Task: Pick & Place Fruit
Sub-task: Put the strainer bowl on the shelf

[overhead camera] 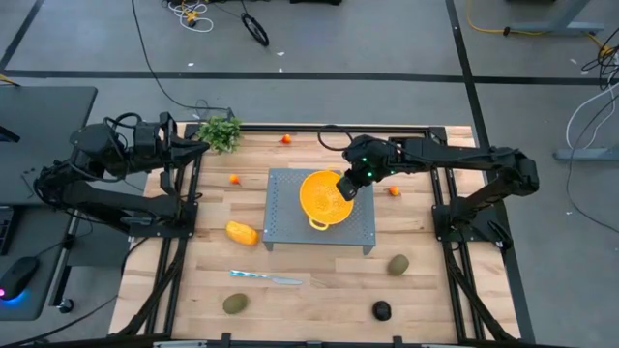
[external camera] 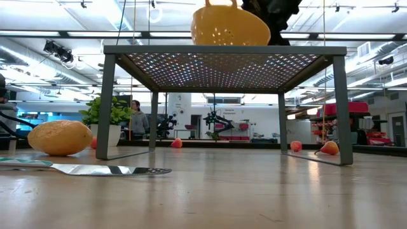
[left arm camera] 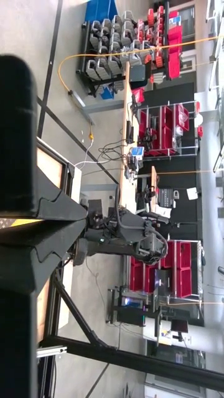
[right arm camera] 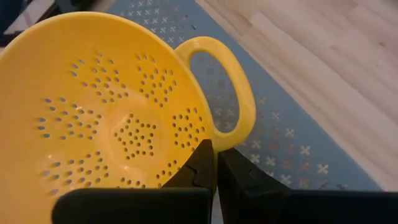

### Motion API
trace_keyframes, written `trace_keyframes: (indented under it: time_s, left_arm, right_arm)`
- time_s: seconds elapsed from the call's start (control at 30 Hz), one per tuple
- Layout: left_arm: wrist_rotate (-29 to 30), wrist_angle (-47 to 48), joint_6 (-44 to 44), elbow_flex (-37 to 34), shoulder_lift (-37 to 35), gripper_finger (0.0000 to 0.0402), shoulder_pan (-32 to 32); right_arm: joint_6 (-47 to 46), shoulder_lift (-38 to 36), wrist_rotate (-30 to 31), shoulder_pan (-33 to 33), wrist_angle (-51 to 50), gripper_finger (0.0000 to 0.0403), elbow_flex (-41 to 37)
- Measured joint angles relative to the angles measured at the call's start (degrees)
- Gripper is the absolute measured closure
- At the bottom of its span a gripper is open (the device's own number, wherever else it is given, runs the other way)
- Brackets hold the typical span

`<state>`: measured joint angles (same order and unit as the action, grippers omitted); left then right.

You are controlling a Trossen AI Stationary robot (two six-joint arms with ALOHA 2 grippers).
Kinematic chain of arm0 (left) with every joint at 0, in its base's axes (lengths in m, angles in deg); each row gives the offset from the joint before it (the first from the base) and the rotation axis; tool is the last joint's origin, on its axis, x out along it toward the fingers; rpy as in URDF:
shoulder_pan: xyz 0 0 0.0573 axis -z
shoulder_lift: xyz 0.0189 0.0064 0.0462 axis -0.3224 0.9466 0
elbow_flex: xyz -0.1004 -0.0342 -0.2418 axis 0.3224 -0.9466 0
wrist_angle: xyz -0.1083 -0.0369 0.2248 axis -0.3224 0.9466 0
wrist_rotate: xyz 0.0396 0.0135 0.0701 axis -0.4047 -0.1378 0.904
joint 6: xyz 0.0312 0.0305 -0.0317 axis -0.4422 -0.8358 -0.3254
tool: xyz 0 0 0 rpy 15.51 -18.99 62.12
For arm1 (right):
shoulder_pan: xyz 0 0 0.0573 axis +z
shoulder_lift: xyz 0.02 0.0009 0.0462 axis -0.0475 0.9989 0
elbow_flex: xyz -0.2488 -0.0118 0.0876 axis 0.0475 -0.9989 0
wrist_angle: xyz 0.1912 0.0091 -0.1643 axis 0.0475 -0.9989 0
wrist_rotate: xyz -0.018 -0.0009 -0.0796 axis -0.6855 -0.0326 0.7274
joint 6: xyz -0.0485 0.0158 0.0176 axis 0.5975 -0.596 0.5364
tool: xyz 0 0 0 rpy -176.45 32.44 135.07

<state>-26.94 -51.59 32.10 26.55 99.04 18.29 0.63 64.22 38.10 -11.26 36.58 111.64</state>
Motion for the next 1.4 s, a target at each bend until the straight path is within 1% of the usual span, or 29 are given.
trace_keyframes:
  time_s: [0.4, 0.63, 0.9, 1.27, 1.4]
  left_arm:
    - [0.9, 0.0, 0.0, 0.0, 0.0, 0.0397, 0.0]
    - [0.9, 0.0, 0.0, 0.0, 0.0, 0.0397, 0.0]
    - [0.9, -0.1, 0.0, 0.0, -0.1, 0.0397, 0.0]
    - [0.9, -0.1, 0.0, 0.0, -0.1, 0.0397, 0.0]
    - [0.9, -0.1, 0.0, 0.0, -0.1, 0.0395, 0.0]
  right_arm:
    - [2.6, 0.0, -2.5, 0.2, 0.0, 0.0398, 0.0]
    - [3.8, 0.1, -2.6, 0.1, -0.2, 0.0398, 0.0]
    - [3.9, 0.1, -2.6, 0.1, -0.2, 0.0384, 0.0]
    - [3.7, 0.1, -2.8, 0.1, -0.2, 0.0379, 0.0]
    - [3.4, 0.1, -4.2, 0.0, -0.2, 0.0378, 0.0]
